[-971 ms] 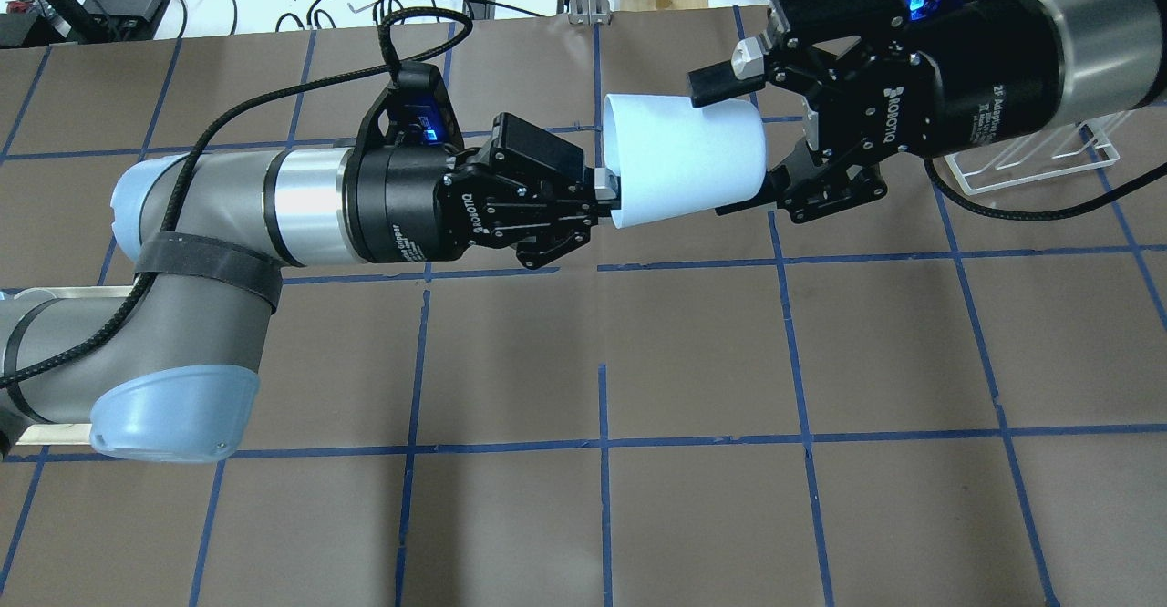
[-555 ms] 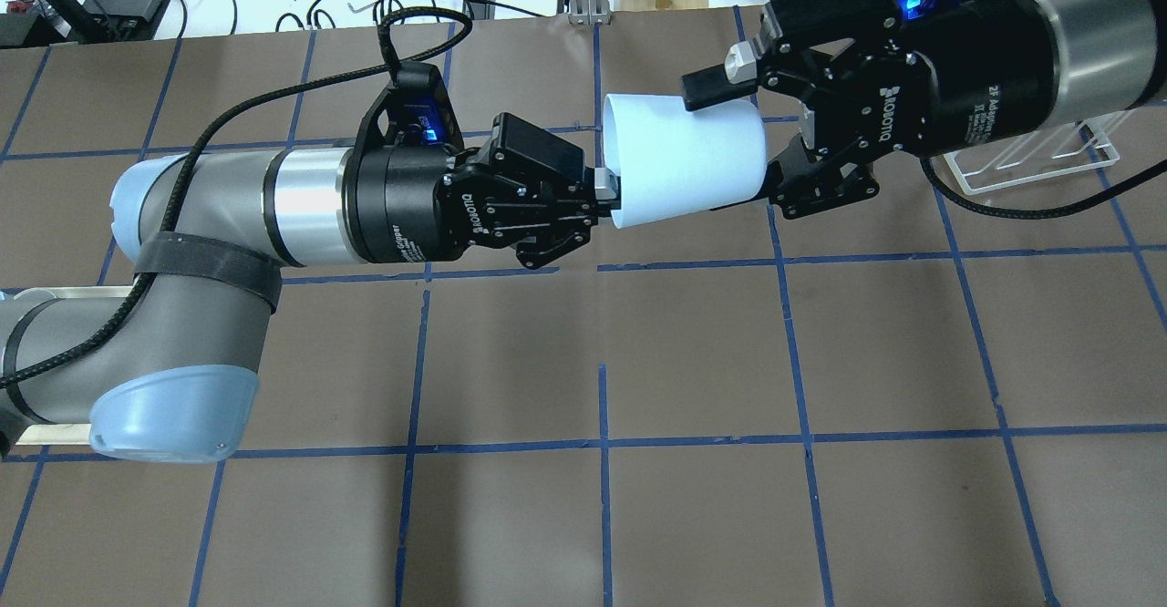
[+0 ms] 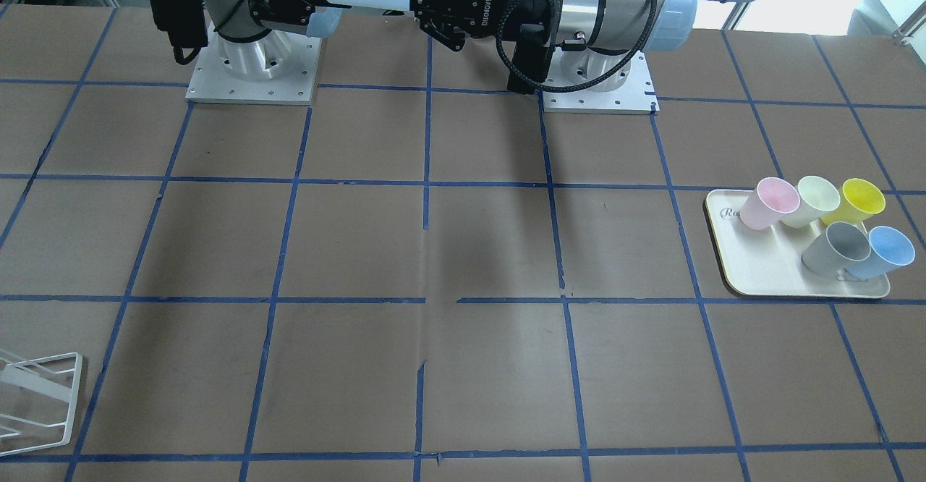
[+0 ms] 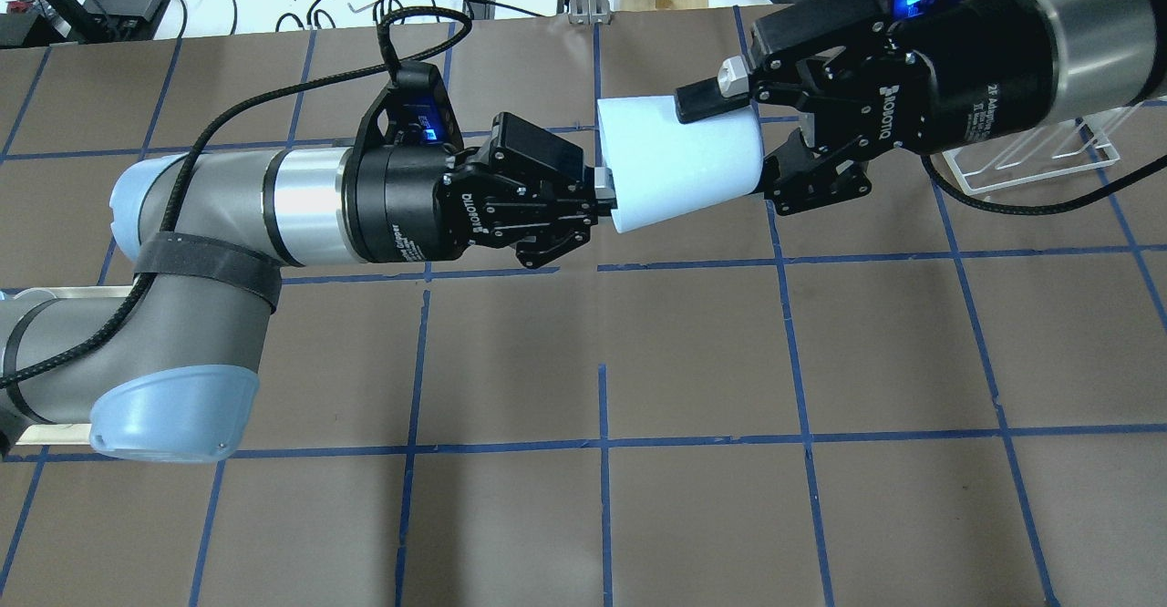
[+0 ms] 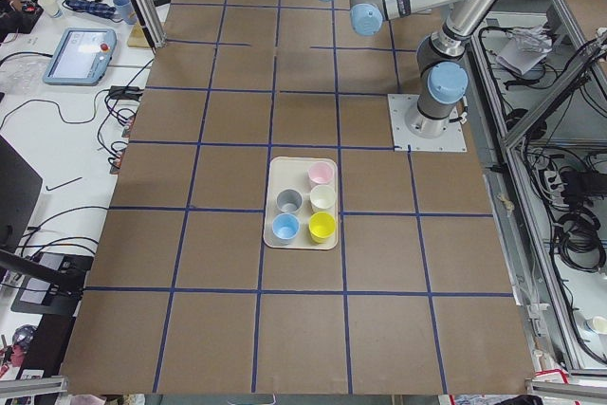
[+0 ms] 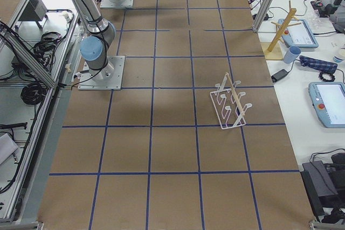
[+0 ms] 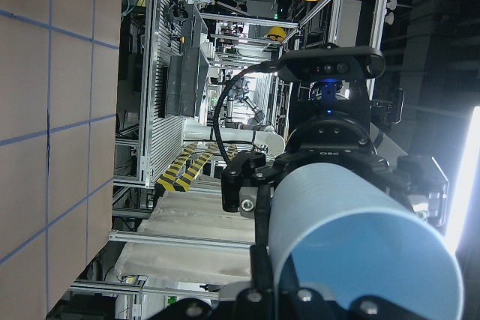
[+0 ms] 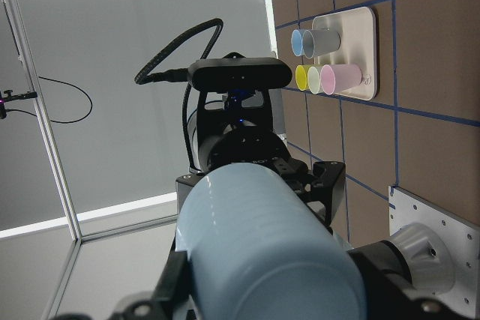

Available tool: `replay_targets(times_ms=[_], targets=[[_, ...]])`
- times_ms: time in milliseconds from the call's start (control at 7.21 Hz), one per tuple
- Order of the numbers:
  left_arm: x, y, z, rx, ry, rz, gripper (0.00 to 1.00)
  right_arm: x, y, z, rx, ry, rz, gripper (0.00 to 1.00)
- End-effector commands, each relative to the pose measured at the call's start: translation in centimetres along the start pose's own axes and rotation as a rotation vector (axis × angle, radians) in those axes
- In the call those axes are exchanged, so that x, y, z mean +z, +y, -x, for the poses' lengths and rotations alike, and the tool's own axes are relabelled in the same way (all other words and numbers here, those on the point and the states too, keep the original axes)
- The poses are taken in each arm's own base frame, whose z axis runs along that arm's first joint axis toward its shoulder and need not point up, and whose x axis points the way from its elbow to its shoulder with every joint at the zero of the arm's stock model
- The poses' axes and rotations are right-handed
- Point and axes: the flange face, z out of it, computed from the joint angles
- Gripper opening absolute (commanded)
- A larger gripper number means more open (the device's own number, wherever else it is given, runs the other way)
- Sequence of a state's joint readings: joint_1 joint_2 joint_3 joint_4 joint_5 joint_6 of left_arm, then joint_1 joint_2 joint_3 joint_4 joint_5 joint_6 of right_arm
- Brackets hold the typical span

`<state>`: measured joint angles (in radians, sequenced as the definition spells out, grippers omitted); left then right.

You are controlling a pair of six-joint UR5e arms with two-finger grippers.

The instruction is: Transfer IKEA cup to right arm and place on rack

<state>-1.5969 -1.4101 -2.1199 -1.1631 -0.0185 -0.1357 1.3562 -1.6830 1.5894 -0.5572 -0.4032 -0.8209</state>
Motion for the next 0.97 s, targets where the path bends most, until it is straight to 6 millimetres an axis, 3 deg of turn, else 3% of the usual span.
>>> replay_targets(times_ms=[0,555,832], targets=[[0.0,0.1,0.0,-0.021,-0.002,0.000,0.97,0.0,0.0,0.1,-0.002,0.001,-0.001,0.55],[-0.8,0.0,-0.2,-0.049,-0.023,-0.024,1.00,-0.1,-0.1,0.2,-0.005,0.007,0.002,0.43],[-2.9,-1.2,0.9,-0.066,-0.157,-0.097,1.00,-1.2,-0.2,-0.3,-0.003,0.056,0.024,0.41]])
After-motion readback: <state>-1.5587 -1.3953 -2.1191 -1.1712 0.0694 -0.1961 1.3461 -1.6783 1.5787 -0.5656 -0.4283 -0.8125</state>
